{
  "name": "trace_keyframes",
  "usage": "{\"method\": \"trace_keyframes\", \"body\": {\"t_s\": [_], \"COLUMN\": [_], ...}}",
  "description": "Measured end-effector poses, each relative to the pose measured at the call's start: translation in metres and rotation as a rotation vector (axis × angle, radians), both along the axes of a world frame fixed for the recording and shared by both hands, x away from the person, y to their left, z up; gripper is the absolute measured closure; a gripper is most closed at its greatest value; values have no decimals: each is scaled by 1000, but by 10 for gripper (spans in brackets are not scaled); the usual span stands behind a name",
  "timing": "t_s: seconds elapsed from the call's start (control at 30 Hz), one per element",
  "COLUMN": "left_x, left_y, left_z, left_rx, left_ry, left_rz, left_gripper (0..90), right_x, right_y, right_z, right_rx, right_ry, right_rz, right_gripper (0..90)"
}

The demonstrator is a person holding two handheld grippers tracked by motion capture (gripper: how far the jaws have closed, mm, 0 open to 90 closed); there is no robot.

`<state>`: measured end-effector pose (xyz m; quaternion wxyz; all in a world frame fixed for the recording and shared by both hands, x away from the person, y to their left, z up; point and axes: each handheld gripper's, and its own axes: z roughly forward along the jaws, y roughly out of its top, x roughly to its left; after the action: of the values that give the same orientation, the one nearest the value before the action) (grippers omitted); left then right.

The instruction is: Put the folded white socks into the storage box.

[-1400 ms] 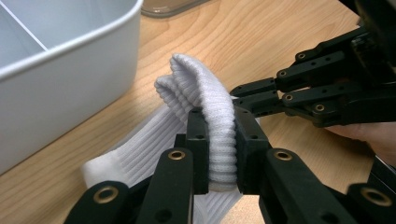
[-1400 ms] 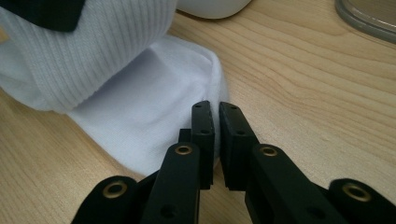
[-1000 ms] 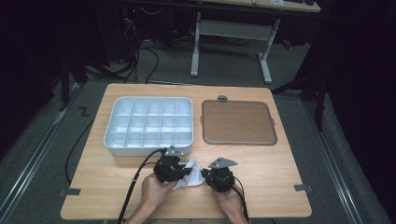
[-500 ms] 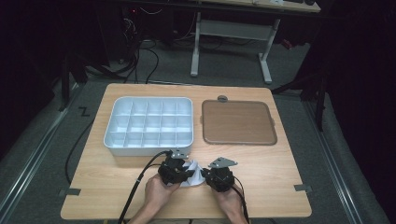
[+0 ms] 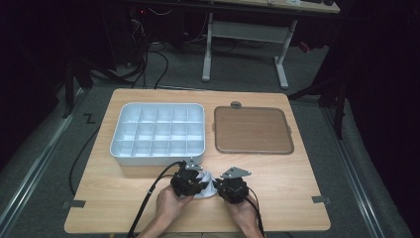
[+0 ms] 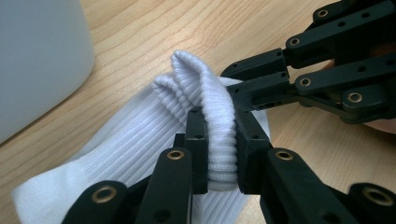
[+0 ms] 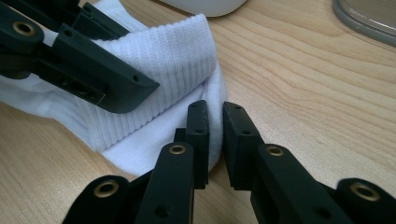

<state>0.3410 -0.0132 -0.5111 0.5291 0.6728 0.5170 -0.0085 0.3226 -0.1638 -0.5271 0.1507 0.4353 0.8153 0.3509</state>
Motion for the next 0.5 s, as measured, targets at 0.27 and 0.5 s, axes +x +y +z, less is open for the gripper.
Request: {"method": "trace_keyframes", "body": {"t_s": [0.27,0.5], "left_x": [-2,-5], "left_y": [10,26], "left_z": [9,27], "left_rx": [-48,-136], "left_ry": [-30,-66], "left_rz": [7,29], "left_gripper": [656,494], "right_x": [0,-3], "right_y": [0,-1], "right_z": [2,8], "right_rx": [-4,13], "right_ry": [10,-8], "right_rz": [2,-5], "right_gripper": [765,679]}}
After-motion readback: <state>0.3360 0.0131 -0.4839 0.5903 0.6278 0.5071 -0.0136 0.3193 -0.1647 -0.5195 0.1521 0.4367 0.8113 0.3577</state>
